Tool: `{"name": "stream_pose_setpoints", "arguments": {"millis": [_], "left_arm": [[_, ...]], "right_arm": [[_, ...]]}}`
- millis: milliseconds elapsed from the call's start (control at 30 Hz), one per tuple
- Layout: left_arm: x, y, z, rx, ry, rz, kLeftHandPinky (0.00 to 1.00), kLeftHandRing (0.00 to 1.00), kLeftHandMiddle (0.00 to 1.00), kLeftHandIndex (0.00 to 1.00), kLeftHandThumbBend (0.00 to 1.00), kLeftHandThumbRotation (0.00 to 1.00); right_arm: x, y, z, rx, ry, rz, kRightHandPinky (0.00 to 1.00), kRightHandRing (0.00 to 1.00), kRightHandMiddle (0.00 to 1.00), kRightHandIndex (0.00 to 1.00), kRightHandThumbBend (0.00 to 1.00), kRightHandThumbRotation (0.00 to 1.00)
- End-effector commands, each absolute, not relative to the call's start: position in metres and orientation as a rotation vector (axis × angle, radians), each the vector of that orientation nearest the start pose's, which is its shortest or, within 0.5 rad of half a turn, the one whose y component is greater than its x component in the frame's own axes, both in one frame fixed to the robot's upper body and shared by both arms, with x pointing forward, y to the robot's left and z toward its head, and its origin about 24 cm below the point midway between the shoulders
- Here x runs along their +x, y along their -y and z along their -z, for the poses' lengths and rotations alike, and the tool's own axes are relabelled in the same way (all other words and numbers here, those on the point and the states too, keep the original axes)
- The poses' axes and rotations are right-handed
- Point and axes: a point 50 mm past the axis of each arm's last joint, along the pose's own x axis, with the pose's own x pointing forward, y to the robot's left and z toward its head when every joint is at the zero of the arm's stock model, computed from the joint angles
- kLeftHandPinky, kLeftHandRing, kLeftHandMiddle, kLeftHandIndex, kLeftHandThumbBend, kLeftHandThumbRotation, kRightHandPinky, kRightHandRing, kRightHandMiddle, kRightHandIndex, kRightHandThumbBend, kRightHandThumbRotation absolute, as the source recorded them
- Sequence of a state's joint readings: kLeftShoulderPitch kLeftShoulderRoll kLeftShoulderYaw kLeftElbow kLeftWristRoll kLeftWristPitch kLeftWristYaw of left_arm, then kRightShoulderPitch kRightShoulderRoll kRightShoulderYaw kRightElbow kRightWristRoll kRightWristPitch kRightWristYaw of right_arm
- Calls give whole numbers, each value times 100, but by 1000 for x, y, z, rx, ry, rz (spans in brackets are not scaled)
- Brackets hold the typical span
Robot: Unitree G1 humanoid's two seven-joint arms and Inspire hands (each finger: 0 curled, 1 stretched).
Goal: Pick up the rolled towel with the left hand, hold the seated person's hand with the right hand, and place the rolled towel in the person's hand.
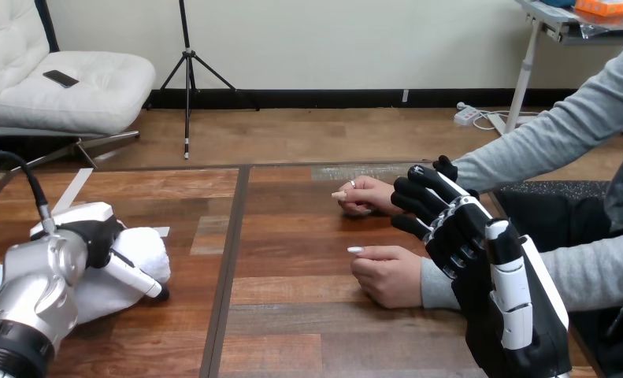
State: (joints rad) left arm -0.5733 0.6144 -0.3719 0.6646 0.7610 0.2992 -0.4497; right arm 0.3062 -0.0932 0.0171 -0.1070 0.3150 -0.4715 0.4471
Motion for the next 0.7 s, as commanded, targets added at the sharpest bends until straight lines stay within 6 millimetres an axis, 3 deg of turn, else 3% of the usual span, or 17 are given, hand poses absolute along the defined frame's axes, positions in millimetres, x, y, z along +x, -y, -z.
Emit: {"name": "stream_pose_setpoints", "arguments": {"millis": [0, 200, 300, 333, 367, 667], "left_arm": [[342, -266, -74, 1480, -683, 253, 74, 87, 88, 86, 100, 39], [343, -265, -76, 1485, -718, 257, 72, 86, 89, 88, 96, 25], [342, -264, -78, 1479, -705, 247, 64, 77, 83, 85, 93, 16], [342, -264, -79, 1477, -695, 239, 54, 66, 74, 79, 91, 10], [342, -263, -79, 1476, -688, 234, 50, 62, 70, 77, 90, 8], [339, -262, -79, 1512, -589, 118, 32, 41, 50, 52, 80, 1]], "right_arm": [[191, 165, -76, 106, 461, -329, 86, 87, 86, 85, 54, 100], [191, 165, -76, 108, 463, -329, 86, 88, 87, 86, 54, 100], [192, 165, -76, 102, 466, -329, 86, 88, 87, 86, 54, 100], [192, 165, -76, 100, 466, -329, 86, 88, 87, 86, 54, 100], [192, 165, -77, 99, 466, -329, 86, 88, 87, 86, 54, 100], [192, 165, -76, 106, 470, -328, 86, 88, 86, 86, 53, 100]]}}
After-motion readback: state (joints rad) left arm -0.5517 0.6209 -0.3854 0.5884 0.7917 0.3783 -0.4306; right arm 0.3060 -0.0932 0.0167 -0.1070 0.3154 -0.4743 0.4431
